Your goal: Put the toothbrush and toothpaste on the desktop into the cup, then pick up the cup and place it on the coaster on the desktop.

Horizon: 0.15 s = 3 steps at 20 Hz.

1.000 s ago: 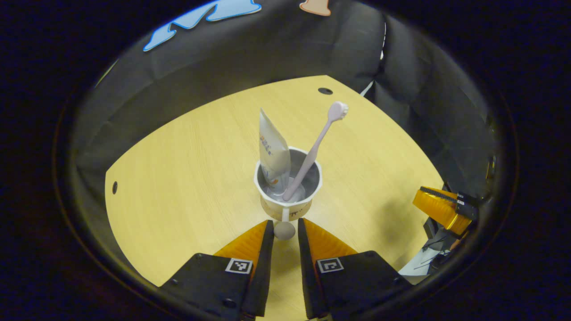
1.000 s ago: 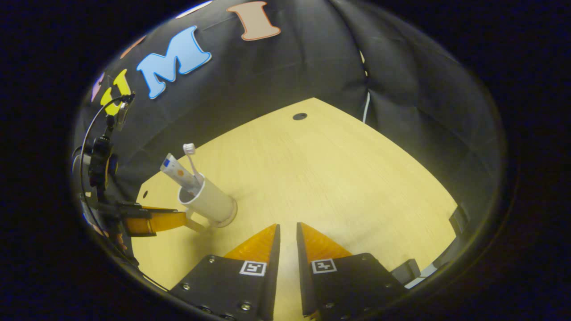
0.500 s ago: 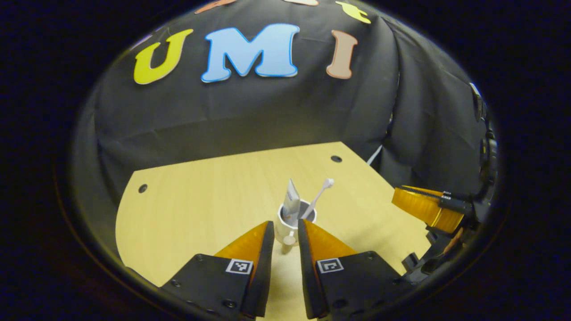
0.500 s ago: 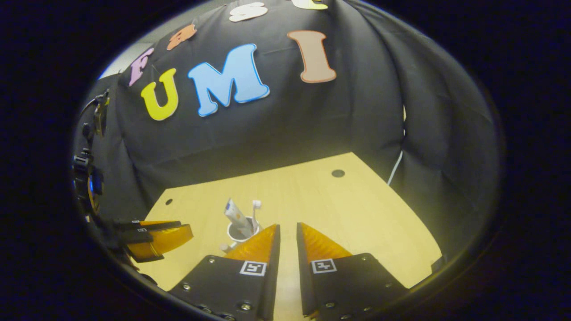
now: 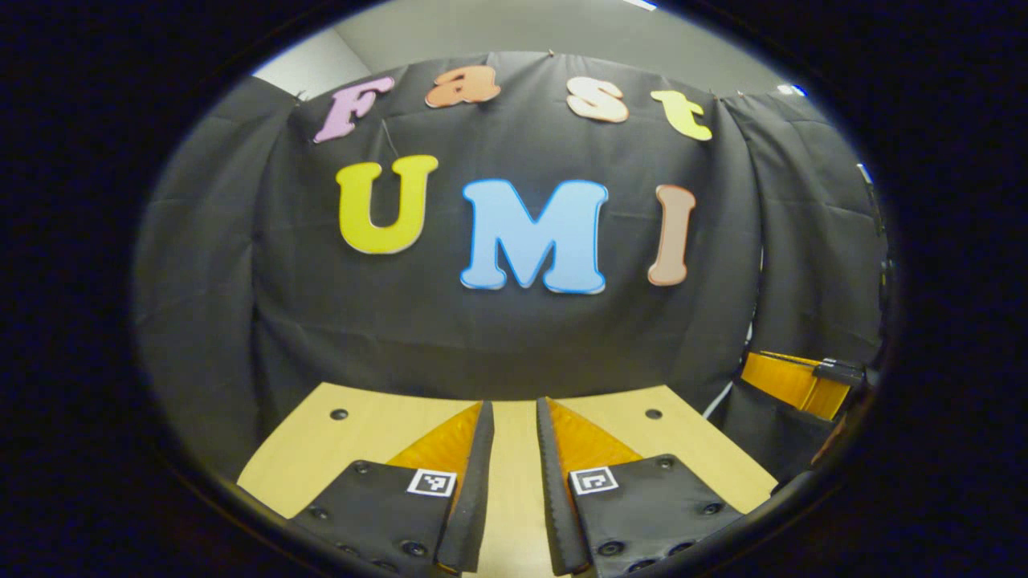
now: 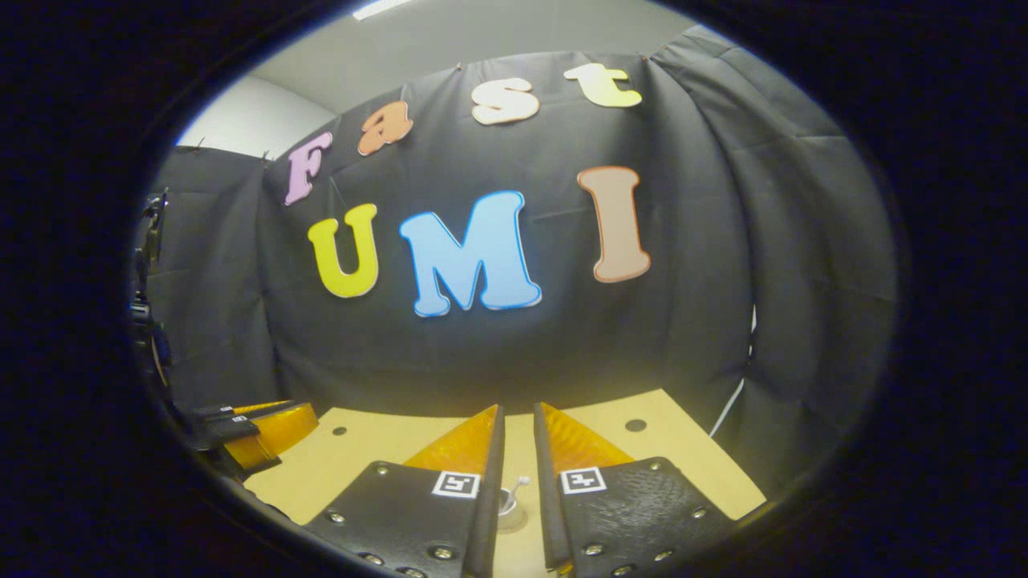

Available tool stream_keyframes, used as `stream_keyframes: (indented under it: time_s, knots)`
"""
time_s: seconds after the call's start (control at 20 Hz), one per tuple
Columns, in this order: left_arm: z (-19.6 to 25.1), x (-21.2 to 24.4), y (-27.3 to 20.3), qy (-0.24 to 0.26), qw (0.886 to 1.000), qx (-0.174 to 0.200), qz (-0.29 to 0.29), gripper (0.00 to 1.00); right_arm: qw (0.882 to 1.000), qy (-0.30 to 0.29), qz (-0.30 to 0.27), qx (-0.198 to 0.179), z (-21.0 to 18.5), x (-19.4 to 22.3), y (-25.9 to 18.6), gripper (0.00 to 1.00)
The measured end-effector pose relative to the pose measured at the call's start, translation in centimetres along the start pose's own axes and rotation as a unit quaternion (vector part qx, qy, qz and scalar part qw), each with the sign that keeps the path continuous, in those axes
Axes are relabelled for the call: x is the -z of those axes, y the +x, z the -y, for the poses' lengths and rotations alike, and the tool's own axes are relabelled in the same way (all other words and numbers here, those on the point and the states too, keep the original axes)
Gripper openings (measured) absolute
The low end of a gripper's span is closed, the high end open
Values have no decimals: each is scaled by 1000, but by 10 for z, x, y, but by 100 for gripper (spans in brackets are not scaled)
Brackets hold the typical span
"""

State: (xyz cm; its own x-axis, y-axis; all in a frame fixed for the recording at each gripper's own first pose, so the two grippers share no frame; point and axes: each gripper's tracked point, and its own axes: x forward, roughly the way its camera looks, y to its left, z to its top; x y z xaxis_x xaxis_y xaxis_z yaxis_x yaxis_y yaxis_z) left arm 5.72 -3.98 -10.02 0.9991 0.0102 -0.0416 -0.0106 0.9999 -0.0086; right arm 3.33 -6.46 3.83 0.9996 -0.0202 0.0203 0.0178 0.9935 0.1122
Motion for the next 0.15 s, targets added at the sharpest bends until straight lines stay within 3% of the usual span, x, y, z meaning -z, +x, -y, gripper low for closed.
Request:
stream_keyframes:
  time_s: [0.15]
  knots:
    - [2,3,3,3,998,-26,63,36,999,-17,44,-6,-14,-30,-5,22]
